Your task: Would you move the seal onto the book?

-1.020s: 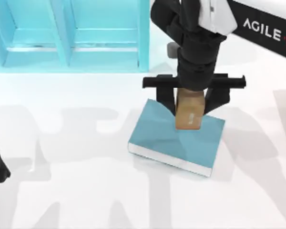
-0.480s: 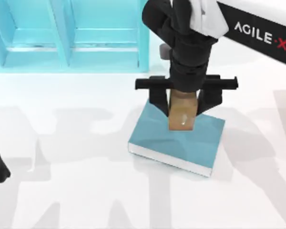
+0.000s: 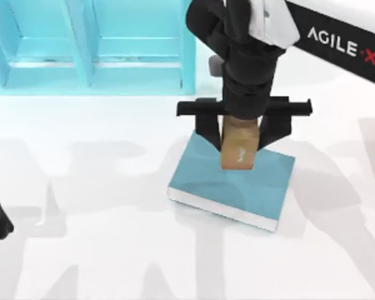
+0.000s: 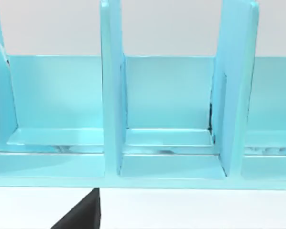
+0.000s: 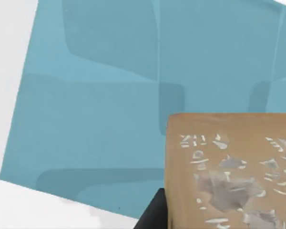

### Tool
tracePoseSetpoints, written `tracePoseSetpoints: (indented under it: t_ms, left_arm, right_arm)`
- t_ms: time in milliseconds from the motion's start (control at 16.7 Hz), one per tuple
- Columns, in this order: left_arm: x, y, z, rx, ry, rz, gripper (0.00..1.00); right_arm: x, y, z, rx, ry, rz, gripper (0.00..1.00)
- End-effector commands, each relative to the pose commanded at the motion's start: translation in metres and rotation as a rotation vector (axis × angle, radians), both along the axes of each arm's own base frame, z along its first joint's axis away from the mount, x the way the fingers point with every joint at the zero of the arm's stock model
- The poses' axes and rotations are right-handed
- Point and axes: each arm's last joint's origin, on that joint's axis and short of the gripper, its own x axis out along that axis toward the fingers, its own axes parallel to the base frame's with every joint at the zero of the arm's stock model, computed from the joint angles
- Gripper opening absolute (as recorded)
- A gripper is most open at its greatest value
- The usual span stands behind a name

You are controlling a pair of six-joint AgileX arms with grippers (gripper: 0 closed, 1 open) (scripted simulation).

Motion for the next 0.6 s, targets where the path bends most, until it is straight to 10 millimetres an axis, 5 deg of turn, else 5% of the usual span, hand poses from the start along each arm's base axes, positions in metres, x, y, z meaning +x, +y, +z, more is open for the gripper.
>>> tracePoseSetpoints:
  t_ms: [600]
  left_arm:
    - [0.0000, 0.0000, 0.0000, 0.000, 0.000, 0.000, 1.00]
  right_arm:
    - [0.0000, 0.0000, 0.0000, 0.000, 0.000, 0.000, 0.90]
